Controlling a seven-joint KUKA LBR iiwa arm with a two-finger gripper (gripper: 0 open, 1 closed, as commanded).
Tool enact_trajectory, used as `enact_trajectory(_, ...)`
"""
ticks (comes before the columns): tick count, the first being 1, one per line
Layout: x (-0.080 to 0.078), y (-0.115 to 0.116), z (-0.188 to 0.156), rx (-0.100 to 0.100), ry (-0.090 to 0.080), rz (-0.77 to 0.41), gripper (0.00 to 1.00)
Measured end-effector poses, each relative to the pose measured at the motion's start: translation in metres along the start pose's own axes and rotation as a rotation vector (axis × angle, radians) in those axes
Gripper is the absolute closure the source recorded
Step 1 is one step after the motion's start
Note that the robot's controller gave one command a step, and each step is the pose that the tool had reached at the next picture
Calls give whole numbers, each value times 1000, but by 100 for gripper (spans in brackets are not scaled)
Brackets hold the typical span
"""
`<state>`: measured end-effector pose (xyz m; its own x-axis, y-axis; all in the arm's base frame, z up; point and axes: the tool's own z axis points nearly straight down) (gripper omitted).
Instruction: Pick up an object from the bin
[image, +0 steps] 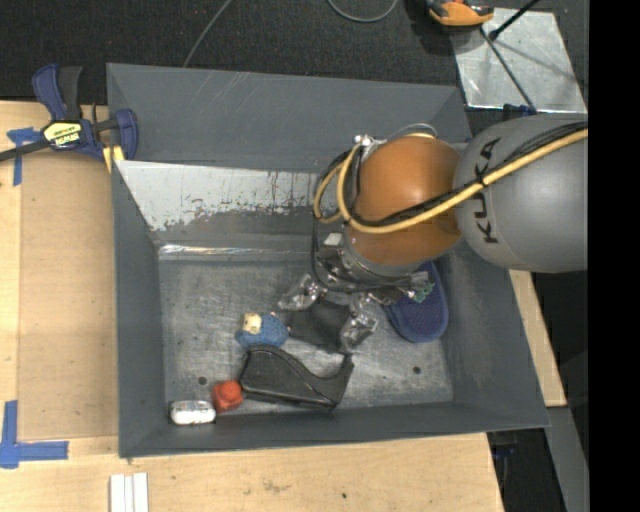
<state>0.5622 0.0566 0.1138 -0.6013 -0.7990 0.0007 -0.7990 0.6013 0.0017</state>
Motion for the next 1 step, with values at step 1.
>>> enact_trajectory(1,-5,-42,41,-2,-4,76,0)
